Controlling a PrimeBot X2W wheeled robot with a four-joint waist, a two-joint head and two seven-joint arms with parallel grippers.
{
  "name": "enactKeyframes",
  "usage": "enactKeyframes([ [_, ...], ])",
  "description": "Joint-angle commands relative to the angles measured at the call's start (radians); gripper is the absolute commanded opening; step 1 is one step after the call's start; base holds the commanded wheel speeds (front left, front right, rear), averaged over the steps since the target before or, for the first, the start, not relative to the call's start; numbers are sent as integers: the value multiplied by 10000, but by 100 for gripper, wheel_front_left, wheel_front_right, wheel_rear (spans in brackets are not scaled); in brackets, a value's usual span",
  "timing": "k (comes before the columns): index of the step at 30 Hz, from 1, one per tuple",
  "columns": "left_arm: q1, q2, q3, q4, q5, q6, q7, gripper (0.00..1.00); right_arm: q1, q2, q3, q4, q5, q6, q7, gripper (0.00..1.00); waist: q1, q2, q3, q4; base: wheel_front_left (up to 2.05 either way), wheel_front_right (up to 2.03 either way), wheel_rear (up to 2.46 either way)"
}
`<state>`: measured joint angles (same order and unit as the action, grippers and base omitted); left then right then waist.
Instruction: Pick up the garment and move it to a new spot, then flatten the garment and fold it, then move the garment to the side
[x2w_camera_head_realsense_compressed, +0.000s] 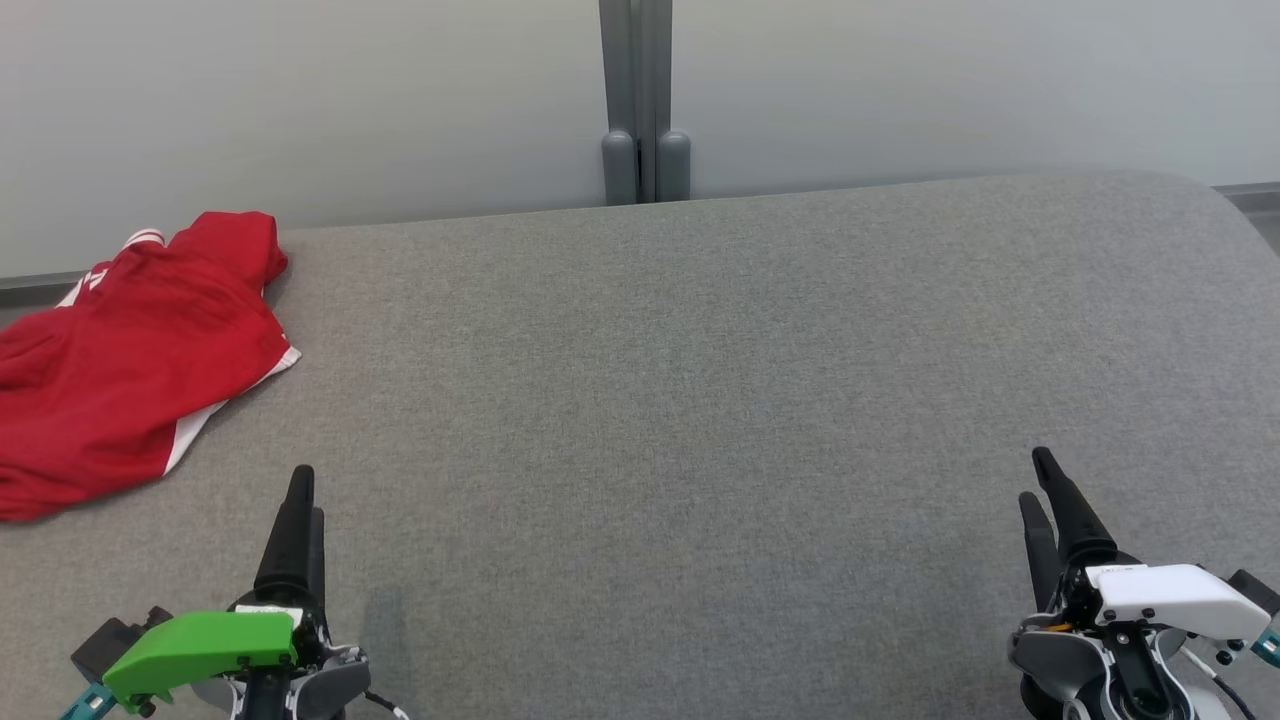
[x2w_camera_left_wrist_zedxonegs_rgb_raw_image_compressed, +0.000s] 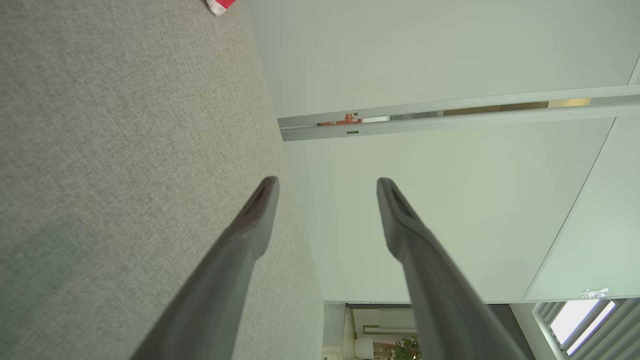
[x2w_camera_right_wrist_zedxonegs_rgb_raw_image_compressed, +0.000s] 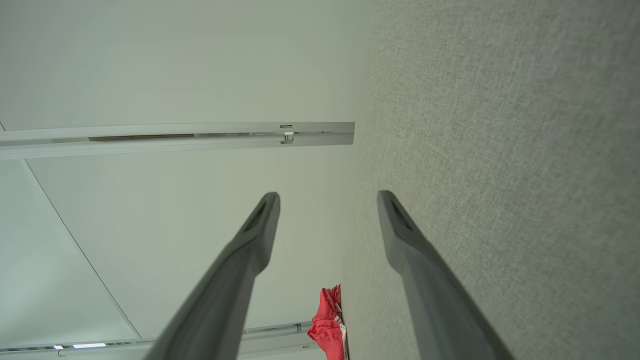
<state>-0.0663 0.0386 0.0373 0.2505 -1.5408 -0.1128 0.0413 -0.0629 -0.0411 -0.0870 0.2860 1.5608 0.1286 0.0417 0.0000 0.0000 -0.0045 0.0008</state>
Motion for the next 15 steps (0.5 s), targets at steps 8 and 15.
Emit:
enactKeyframes([
  [8, -123, 62, -395, -596, 1666, 385, -406, 100, 53, -60, 22, -525, -1437, 20, -413, 100, 0, 0, -12, 6, 0, 0, 0],
  [15, -136, 72, -705, -902, 3058, 743, -674, 100, 187, -66, 107, -832, -2862, 21, -681, 100, 0, 0, -21, 17, 0, 0, 0],
])
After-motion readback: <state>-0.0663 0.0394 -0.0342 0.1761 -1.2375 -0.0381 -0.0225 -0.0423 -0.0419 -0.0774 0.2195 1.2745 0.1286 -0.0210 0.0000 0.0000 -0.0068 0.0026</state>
